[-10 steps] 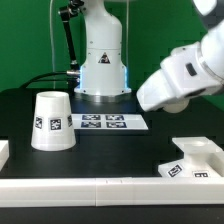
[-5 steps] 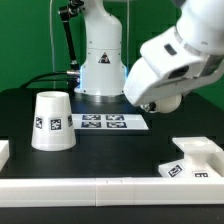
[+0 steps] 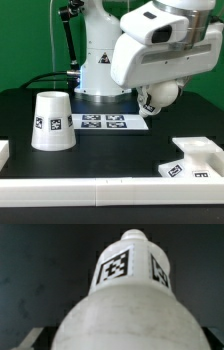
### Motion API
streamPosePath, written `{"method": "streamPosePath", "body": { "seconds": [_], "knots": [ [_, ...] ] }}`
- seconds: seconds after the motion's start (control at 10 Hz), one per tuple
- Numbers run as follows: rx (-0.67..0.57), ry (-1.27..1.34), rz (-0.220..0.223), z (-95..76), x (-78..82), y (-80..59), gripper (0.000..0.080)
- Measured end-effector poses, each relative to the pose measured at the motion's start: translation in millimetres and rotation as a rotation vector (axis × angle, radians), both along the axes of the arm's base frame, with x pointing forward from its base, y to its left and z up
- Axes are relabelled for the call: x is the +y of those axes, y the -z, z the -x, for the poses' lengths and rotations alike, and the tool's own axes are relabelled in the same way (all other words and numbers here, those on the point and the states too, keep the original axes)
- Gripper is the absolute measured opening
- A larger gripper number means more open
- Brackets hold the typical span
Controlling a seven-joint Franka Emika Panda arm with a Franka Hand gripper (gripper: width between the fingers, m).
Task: Assemble lamp
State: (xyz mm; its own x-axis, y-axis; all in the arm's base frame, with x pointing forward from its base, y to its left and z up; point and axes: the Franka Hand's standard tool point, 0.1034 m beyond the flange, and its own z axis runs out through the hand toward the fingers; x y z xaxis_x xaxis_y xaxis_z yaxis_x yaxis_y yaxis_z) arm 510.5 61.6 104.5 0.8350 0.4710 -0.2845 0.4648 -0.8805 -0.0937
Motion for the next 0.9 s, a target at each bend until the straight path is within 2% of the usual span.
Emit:
{"method": "streamPosePath", "body": {
  "seconds": [0.2, 0.3, 0.5, 0.9],
  "knots": [
    [-0.139, 0.006, -0.038, -13.8, 0.2, -0.1, 0.0577],
    [-0.171, 0.006, -0.042, -17.8, 0.9, -4.0, 0.0577],
    [-0.327, -0.001, -0.079, -33.2, -0.1, -10.7, 0.0577],
    [-0.525, 0.003, -0.108, -38.5, -10.8, -5.5, 0.0577]
  ]
}}
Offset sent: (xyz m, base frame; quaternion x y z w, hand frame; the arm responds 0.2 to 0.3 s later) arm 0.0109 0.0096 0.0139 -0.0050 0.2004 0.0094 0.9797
